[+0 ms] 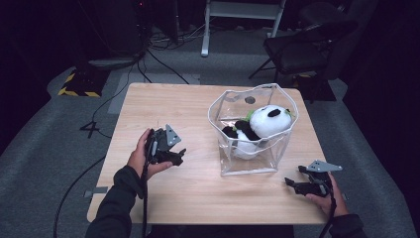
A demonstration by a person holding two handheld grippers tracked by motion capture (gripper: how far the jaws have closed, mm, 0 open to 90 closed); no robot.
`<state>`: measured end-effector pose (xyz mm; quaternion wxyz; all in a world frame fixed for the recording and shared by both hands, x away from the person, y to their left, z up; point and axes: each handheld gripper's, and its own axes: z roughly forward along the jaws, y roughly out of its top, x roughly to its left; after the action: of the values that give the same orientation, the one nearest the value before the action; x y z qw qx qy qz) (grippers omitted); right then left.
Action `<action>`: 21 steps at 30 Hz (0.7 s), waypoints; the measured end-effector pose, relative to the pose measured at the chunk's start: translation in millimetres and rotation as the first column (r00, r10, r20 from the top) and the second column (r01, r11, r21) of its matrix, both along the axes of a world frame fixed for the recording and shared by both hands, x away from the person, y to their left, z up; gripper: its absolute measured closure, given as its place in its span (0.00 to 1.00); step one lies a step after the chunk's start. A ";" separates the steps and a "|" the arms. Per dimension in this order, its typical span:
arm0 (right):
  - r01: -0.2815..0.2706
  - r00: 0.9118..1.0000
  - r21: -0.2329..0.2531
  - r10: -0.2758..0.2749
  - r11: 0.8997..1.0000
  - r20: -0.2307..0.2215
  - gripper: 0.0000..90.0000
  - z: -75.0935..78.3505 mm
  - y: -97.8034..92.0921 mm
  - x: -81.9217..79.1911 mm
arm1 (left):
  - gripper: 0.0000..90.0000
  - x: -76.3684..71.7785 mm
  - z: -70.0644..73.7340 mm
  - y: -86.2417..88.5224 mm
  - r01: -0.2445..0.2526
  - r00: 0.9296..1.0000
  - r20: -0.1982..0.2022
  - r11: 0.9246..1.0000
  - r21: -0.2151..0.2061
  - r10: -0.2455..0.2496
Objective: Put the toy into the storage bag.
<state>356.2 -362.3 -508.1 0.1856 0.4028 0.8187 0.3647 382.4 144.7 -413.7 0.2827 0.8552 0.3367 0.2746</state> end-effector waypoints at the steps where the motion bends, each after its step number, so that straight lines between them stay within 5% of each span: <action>1: -0.001 1.000 0.000 0.001 1.000 -0.001 0.22 0.1 -0.1 0.0 | 0.18 -0.3 -1.3 0.2 -0.002 1.000 0.001 1.000 0.007 0.002; 21: 0.000 1.000 0.000 0.000 1.000 0.000 0.22 0.0 0.0 0.0 | 0.18 -9.1 -28.7 11.6 -0.023 1.000 -0.019 1.000 0.011 0.023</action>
<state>356.1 -362.3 -508.1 0.1856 0.4029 0.8187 0.3647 373.3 156.3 -442.4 0.2717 0.8554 0.3477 0.2713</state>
